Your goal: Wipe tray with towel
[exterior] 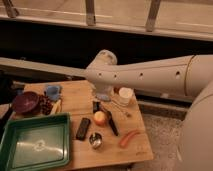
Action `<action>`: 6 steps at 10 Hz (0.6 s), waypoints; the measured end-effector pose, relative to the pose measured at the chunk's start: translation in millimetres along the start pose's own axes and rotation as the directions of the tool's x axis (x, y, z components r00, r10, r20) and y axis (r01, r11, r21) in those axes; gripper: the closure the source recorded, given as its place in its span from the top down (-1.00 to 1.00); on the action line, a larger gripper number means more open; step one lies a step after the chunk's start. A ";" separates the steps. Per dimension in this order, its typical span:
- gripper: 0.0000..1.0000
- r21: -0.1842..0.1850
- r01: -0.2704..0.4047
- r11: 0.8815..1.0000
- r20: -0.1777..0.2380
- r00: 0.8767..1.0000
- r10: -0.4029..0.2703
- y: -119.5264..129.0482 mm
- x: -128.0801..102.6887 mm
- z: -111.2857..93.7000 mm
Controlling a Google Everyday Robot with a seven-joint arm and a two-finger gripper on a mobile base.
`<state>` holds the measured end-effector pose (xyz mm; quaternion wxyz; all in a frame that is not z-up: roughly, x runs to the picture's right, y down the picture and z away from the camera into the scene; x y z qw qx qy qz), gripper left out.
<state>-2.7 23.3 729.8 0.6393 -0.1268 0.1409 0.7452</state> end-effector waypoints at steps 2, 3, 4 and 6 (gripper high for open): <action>0.30 0.022 -0.005 1.000 0.008 1.000 0.005 -4.0 -4.3 5.9; 0.30 0.024 -0.005 1.000 0.015 1.000 0.004 0.2 -15.0 17.0; 0.30 0.024 0.002 1.000 0.017 1.000 -0.003 7.3 -23.4 27.2; 0.30 0.027 0.021 0.999 0.015 1.000 -0.021 21.3 -37.5 48.5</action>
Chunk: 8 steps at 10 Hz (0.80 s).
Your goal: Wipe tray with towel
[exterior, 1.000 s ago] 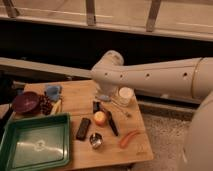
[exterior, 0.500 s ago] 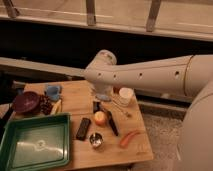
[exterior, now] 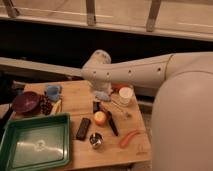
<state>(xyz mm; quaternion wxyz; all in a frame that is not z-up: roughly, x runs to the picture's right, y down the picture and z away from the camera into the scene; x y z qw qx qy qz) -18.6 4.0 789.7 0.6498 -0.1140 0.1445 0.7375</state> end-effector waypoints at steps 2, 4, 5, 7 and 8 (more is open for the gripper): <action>0.30 0.018 0.012 1.000 0.001 1.000 -0.012 3.6 -17.9 17.1; 0.30 0.051 0.013 0.999 -0.006 1.000 -0.013 -5.6 -36.5 36.7; 0.30 0.059 0.011 0.998 -0.014 1.000 -0.010 -8.3 -38.5 46.4; 0.30 0.049 -0.012 0.999 -0.041 0.999 0.014 -15.8 -43.6 73.4; 0.30 0.031 -0.024 0.999 -0.050 0.998 0.025 -17.6 -46.2 79.8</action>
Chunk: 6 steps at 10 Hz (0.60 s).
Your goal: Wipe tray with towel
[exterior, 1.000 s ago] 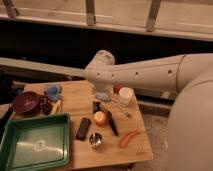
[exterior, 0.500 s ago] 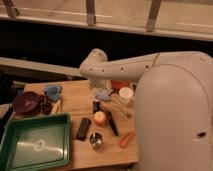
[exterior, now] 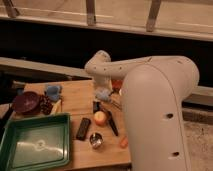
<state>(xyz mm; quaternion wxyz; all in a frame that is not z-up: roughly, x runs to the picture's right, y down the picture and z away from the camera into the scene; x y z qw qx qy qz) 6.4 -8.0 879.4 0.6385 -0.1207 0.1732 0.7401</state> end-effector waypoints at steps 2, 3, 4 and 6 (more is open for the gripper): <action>0.30 -0.042 -0.019 0.999 -0.016 1.000 0.019 -2.4 -2.2 12.8; 0.30 -0.062 -0.026 0.998 -0.029 0.999 0.024 -0.6 -1.6 21.4; 0.30 -0.077 -0.031 0.997 -0.045 0.999 0.027 2.1 -0.4 30.7; 0.30 -0.094 -0.039 0.995 -0.081 0.996 0.032 7.1 3.8 49.7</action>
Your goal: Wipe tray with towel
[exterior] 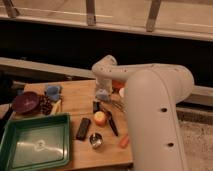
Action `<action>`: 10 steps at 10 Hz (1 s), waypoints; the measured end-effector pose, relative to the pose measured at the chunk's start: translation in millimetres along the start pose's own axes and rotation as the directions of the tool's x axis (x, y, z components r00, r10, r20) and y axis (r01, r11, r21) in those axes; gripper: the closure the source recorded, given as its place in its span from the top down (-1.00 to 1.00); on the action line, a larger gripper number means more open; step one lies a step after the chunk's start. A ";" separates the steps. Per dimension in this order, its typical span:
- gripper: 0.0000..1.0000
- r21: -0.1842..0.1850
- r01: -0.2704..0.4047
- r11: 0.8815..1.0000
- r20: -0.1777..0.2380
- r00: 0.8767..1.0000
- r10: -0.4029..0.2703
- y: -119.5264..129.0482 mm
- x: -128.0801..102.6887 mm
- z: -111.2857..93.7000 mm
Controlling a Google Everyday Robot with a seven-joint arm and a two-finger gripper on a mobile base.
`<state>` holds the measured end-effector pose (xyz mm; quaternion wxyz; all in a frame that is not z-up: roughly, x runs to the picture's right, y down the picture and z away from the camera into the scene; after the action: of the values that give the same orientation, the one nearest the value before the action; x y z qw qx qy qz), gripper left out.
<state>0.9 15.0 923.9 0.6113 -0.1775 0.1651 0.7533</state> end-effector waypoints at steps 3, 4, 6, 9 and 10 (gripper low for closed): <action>0.30 0.002 -0.009 1.000 -0.048 0.999 0.009 1.6 5.0 21.3; 0.30 0.006 -0.011 1.000 -0.053 0.999 0.012 -0.3 5.4 22.9; 0.30 0.024 -0.019 1.000 -0.068 0.997 0.020 -7.6 6.6 29.2; 0.30 0.046 0.006 0.999 -0.083 0.997 -0.003 -8.7 8.1 37.8; 0.29 0.052 0.030 0.998 -0.087 0.996 -0.025 -6.7 9.0 40.9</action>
<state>3.1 43.1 955.5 0.6184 -0.1958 0.2090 0.7318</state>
